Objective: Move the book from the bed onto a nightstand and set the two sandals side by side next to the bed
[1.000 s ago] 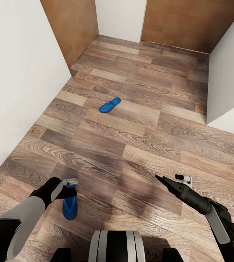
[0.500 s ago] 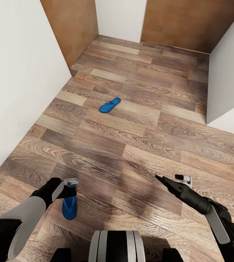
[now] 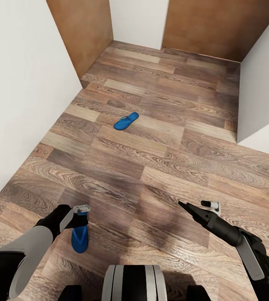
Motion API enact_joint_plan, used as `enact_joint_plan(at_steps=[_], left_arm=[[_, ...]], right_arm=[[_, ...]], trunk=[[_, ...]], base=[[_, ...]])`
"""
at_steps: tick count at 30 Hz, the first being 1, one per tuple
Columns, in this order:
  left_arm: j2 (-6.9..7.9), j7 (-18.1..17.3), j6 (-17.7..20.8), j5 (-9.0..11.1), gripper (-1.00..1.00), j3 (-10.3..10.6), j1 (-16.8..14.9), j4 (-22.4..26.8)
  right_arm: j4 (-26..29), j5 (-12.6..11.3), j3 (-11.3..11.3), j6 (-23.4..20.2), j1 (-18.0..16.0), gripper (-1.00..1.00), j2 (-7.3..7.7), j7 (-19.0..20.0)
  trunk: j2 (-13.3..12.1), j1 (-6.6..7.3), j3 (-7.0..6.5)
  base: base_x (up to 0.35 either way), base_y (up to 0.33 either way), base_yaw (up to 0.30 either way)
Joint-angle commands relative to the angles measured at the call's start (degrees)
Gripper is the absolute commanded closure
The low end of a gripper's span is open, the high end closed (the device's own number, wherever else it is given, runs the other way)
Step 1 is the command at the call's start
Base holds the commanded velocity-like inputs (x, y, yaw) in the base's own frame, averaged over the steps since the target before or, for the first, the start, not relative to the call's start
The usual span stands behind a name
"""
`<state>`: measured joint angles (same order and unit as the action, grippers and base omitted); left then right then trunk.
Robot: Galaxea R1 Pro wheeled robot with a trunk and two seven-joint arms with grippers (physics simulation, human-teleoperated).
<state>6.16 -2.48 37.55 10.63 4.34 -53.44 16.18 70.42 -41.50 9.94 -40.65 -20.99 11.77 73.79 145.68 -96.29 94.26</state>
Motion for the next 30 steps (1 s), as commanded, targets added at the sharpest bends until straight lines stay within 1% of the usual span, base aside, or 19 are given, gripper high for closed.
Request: enact_joint_plan(at_steps=[1, 13, 16, 19, 20, 25, 28, 30], left_arm=[[0.08, -0.04, 0.24, 0.01, 1.00, 0.43, 0.09, 0.17], [0.09, -0.07, 0.41, 0.09, 1.00, 0.49, 0.09, -0.67], [0.25, -0.10, 0.41, 0.11, 1.00, 0.49, 0.09, -1.26], [0.43, -0.14, 0.43, 0.19, 1.00, 0.46, 0.09, -1.47], [0.54, -0.18, 0.46, 0.30, 1.00, 0.43, 0.09, -1.55], [0.88, -0.69, 0.49, 0.55, 1.00, 0.17, 0.09, -1.61], [1.39, -2.01, 0.50, 0.70, 1.00, 0.00, 0.09, -1.60], [1.83, -4.02, 0.49, 0.79, 1.00, -0.09, 0.09, -1.59]], right_arm=[[0.00, -0.25, 0.00, -0.49, -0.02, -1.00, 0.01, 0.03], [-0.02, -0.23, -0.05, -0.55, -0.02, -1.00, 0.03, 0.00], [-0.06, -0.19, -0.12, -0.56, -0.02, -1.00, 0.02, -0.84], [-0.08, -0.23, -0.31, -0.59, -0.02, -1.00, 0.03, -2.47], [-0.09, -0.30, -0.44, -0.61, -0.02, -1.00, 0.06, -3.75], [-0.24, -0.33, -0.68, -0.65, -0.02, -1.00, 0.04, -7.19], [-0.49, -0.33, -0.72, -0.65, -0.02, -1.00, 0.03, -9.12], [-0.99, -0.38, -0.82, -0.66, -0.02, -1.00, 0.02, -11.20]], trunk=[[0.01, -0.11, 0.05], [-0.15, 0.20, -2.61], [-0.19, 0.28, -3.28], [-0.23, 0.36, -3.94], [-0.25, 0.38, -4.16], [-0.31, 0.51, -5.27], [-0.35, 0.59, -5.94], [-0.38, 0.64, -6.38]], base=[[0.000, 0.000, 0.000], [0.000, 0.000, 0.000], [0.000, 0.000, 0.000], [0.000, 0.000, 0.000], [0.000, 0.000, 0.000], [0.000, 0.000, 0.000], [0.000, 0.000, 0.000], [0.000, 0.000, 0.000]])
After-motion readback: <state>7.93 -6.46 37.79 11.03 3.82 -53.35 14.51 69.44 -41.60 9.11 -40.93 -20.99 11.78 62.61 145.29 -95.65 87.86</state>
